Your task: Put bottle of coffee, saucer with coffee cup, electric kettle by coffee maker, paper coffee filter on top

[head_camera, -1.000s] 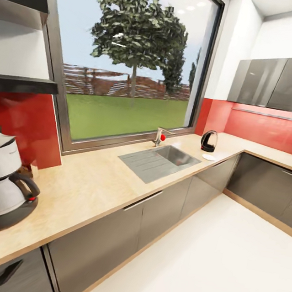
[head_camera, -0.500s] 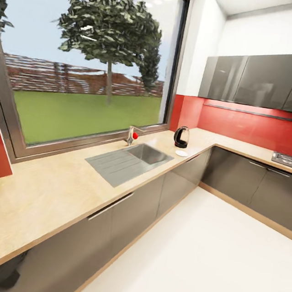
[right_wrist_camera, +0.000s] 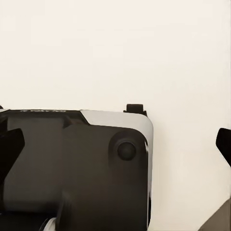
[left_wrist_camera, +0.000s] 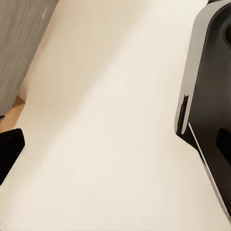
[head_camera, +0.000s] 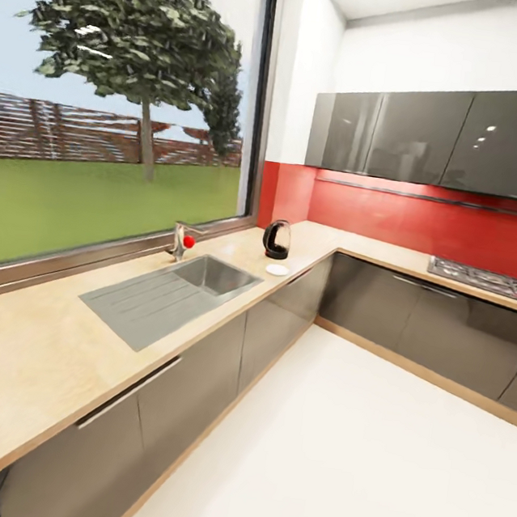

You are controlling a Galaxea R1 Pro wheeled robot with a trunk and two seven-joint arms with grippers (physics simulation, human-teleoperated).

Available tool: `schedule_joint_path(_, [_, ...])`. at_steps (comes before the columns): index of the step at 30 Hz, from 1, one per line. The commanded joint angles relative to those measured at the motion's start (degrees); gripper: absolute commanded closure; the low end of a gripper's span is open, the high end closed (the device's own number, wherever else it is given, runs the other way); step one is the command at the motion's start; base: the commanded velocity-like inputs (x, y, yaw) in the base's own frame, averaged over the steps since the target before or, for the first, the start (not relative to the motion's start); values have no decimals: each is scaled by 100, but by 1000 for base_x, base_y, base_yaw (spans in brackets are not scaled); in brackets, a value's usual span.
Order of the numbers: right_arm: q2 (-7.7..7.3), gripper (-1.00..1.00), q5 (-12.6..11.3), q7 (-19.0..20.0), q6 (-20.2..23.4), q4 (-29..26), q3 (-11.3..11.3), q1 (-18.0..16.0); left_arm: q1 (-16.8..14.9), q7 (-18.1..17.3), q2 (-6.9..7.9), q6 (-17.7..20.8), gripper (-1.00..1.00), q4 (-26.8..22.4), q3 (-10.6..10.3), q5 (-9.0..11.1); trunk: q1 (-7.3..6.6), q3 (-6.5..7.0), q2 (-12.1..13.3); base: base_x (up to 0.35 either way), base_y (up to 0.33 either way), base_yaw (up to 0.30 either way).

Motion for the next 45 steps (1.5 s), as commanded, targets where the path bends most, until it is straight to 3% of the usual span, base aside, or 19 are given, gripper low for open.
schedule_joint_path(1, [-4, -100, -59, 11, 27, -8, 44, -2, 6, 4, -4, 21, -100, -20, 25, -28, 5, -6, -7, 221, -222, -291])
schedule_joint_path(22, [10, -100, -44, -3, 27, -3, 47, -2, 6, 4, 5, 24, -100, -20, 25, -28, 5, -6, -7, 216, -224, -277])
schedule_joint_path(45, [48, -100, -16, -4, 10, 1, 90, -3, 6, 4, 6, 24, -100, -13, 17, -27, 5, -6, -7, 312, -51, -15])
